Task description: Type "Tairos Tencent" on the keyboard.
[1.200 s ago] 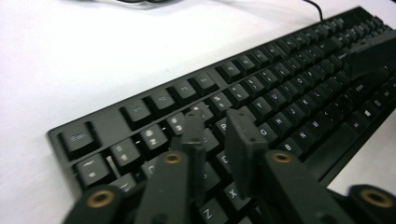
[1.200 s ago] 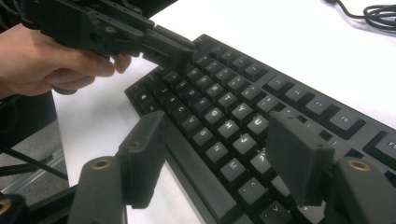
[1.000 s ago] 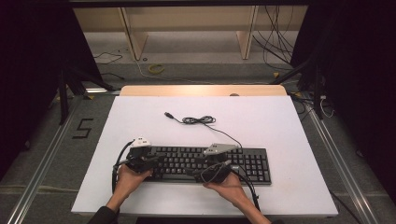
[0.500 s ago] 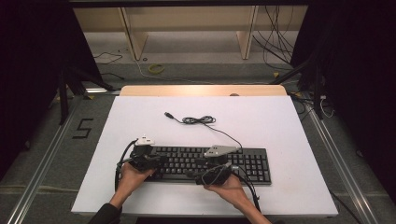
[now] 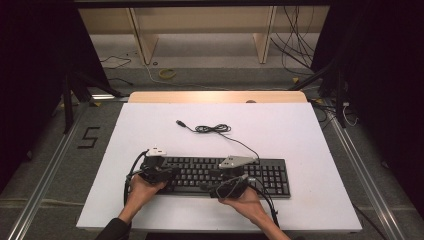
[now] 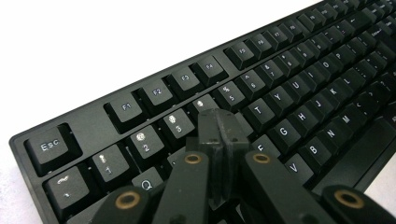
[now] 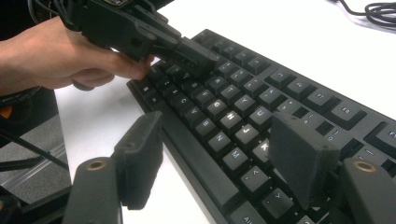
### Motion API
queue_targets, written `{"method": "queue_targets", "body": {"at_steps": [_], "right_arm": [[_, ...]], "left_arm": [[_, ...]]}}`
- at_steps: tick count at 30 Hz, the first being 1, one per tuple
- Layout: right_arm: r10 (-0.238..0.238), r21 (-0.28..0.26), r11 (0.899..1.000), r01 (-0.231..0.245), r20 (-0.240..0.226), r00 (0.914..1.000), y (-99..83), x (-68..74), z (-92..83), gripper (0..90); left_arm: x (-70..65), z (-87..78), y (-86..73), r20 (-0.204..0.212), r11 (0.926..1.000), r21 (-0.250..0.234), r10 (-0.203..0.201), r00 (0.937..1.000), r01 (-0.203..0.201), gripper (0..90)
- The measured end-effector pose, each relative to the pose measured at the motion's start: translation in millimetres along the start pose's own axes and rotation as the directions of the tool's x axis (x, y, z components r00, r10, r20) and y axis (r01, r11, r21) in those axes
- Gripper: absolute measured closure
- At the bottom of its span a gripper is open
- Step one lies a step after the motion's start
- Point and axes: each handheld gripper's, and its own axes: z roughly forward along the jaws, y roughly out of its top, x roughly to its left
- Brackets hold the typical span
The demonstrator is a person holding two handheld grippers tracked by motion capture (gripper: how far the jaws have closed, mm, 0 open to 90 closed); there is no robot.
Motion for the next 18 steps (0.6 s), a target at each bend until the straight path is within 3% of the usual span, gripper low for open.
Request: {"method": "queue_targets", "body": {"at_steps": [8,18], "right_arm": [[0.002,-0.005,1.000,-0.002,0.005,1.0000,0.9,-1.7,0.8,36.5],[0.001,-0.004,1.000,-0.001,0.009,1.0000,2.4,-2.6,6.3,39.2]], "left_arm": [[0.1,-10.0,-0.3,0.016,0.9990,-0.041,-0.018,0.9997,0.019,81.1],[1.0,-24.9,-5.0,0.091,0.9943,-0.099,-0.032,0.9953,0.041,57.2]]}}
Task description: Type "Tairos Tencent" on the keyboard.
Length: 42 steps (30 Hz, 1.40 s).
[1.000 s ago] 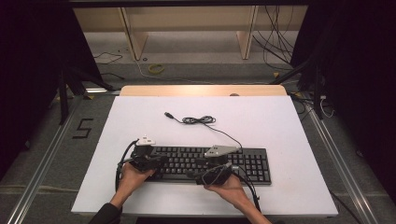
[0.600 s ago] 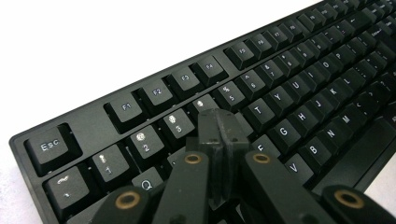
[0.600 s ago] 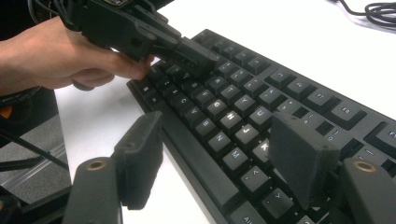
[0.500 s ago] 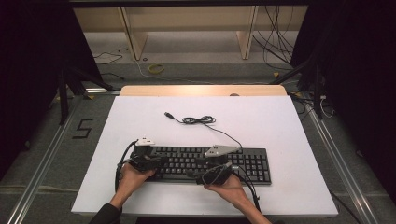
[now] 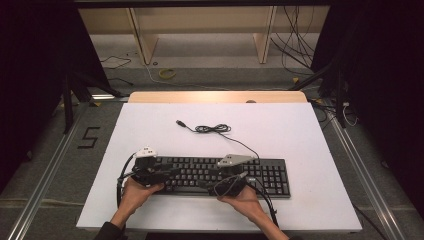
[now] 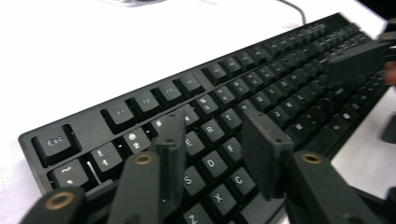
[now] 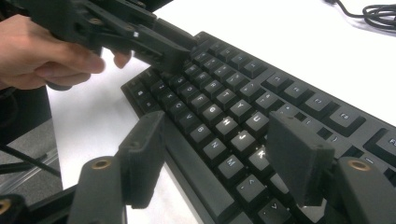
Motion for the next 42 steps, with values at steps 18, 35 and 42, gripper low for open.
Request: {"method": "queue_targets", "body": {"at_steps": [18,35,42], "right_arm": [[-0.017,0.026,1.000,0.017,0.024,0.9995,5.5,3.2,11.7,62.3],[-0.032,0.060,0.998,0.030,0.031,0.9990,7.0,3.7,20.9,84.5],[-0.039,0.077,0.996,0.036,0.034,0.9987,6.3,4.1,24.4,87.4]], "left_arm": [[-4.9,-11.7,-5.2,0.015,0.9957,-0.093,-0.005,0.9999,0.007,33.7],[-9.2,-18.6,-13.2,0.019,0.9942,-0.108,0.007,0.9998,-0.005,29.9],[-10.4,-20.8,-15.9,0.023,0.9931,-0.117,0.012,0.9997,-0.009,28.1]]}}
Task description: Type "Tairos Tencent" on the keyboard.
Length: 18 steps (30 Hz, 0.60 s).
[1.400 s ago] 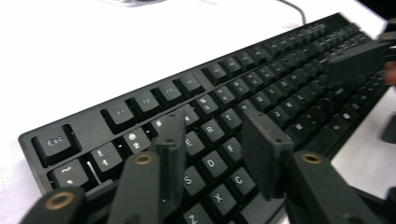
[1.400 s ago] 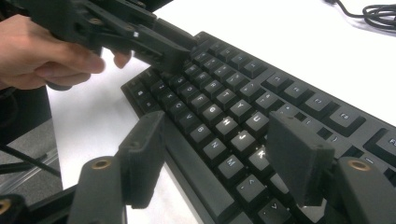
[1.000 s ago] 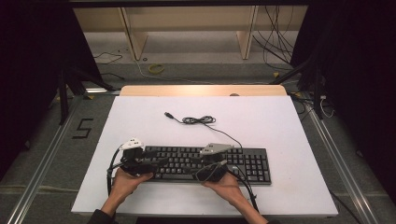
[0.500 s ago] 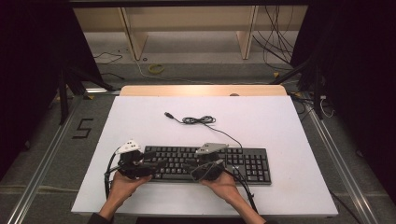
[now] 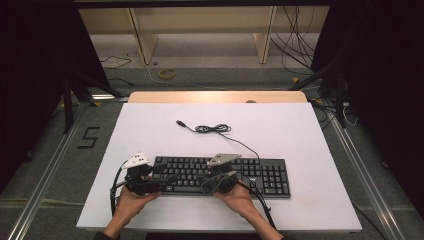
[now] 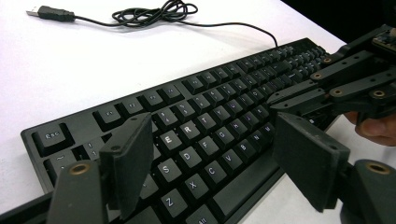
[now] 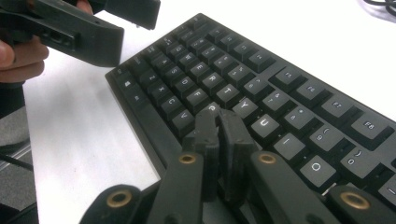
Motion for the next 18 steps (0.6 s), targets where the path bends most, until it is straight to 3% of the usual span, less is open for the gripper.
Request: {"method": "queue_targets", "body": {"at_steps": [18], "right_arm": [[-0.009,0.033,0.999,0.008,0.016,0.9998,-1.4,1.2,7.8,90.0]], "left_arm": [[-1.9,-5.7,-4.9,0.001,1.0000,-0.005,0.007,1.0000,-0.007,27.5]]}}
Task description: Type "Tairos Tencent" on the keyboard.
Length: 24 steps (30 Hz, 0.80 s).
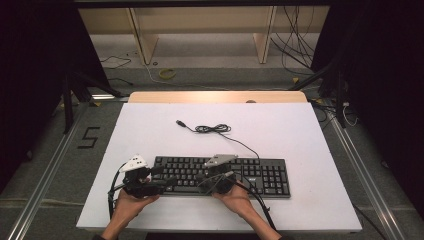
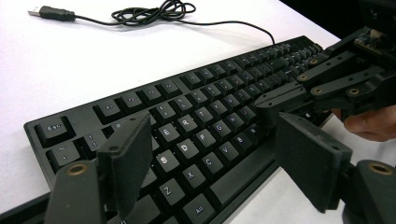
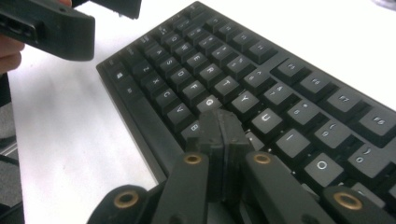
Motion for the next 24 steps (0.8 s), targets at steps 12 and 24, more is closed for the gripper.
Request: {"method": "queue_targets", "body": {"at_steps": [12,24], "right_arm": [[-0.013,0.027,1.000,0.013,0.010,0.9999,-2.3,0.7,7.6,90.0],[-0.008,0.038,0.999,0.007,0.025,0.9997,-3.8,2.0,9.5,90.0]], "left_arm": [[-0.4,0.8,-0.5,0.001,1.0000,0.004,0.006,1.0000,-0.006,27.5],[0.1,1.6,-1.0,-0.002,0.9999,0.008,0.008,1.0000,-0.008,27.5]]}}
